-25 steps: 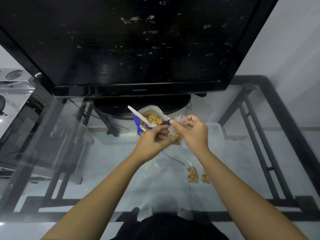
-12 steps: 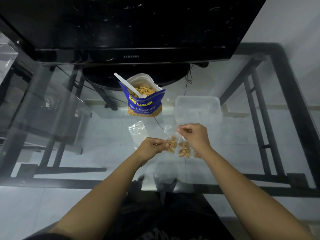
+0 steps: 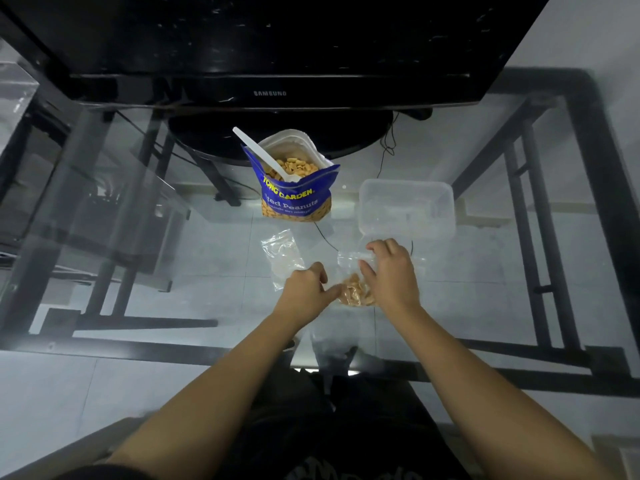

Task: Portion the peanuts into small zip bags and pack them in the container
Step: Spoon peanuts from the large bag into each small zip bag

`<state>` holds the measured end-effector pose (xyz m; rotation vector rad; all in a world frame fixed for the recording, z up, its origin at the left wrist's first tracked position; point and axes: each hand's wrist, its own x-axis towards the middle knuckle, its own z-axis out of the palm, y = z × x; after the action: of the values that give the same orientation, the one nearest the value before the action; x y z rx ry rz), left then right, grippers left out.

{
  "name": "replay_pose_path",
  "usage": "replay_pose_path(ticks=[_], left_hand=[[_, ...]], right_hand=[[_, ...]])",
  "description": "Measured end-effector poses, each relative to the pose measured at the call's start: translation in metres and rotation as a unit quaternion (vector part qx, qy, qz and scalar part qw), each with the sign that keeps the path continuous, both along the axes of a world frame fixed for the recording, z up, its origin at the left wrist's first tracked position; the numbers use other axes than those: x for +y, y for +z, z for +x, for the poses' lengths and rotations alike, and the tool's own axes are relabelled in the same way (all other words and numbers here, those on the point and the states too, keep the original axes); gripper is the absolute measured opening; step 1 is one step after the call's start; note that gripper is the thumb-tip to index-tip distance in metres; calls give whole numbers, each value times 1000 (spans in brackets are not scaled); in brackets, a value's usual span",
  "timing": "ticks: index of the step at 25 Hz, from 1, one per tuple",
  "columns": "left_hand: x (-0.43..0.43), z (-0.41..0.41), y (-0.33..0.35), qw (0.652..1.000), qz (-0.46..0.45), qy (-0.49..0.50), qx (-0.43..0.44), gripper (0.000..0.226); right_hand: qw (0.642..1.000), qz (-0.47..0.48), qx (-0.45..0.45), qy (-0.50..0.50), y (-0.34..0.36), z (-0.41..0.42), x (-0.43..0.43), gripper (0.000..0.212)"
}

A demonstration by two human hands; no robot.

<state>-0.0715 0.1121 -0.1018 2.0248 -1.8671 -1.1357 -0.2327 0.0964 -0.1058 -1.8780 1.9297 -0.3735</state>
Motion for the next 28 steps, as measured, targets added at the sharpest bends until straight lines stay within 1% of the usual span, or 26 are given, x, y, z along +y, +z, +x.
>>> replay_pose_path(ticks=[3, 5, 7, 9, 12, 14, 16, 19, 22, 24, 25, 26, 27, 28], left_hand=[[-13, 36, 7, 996, -71, 43, -21, 28], [-24, 63, 5, 990, -110, 78, -43, 24], [-34, 83, -1, 986, -128, 87, -59, 28], [-44, 92, -9, 988, -117, 67, -74, 39], [-54, 90, -18, 991, -84, 1, -107, 53], [-59, 87, -21, 989, -72, -32, -126, 53], [-62, 88, -24, 988, -74, -38, -129, 48], [-65, 90, -22, 991, -83, -40, -94, 34], [-69, 100, -15, 995, -78, -56, -40, 25], [-72, 110, -5, 997, -56, -53, 17, 21], [-73, 115, 1, 997, -29, -37, 62, 19], [-73, 119, 7, 993, 7, -12, 117, 18], [-73, 122, 14, 984, 40, 11, 170, 16], [-73, 125, 20, 976, 62, 24, 206, 15]], right_hand=[[999, -17, -19, 47, 6, 16, 4, 23], [997, 5, -43, 69, 6, 32, 2, 23], [994, 34, -52, 89, 3, 53, -3, 28], [992, 68, -45, 97, 0, 76, -6, 36], [990, 121, -30, 66, -5, 100, -10, 49], [990, 135, -21, 46, -8, 108, -12, 53], [989, 140, -25, 25, -10, 112, -13, 53], [987, 145, -67, -14, -11, 114, -12, 42], [985, 150, -85, -19, -15, 114, -8, 26], [982, 141, -118, -30, -16, 115, -6, 29], [976, 137, -160, -51, -15, 115, -4, 34], [963, 139, -217, -82, -12, 115, -3, 41], [942, 148, -278, -114, -8, 115, -2, 45], [920, 161, -331, -135, -3, 116, -3, 43]])
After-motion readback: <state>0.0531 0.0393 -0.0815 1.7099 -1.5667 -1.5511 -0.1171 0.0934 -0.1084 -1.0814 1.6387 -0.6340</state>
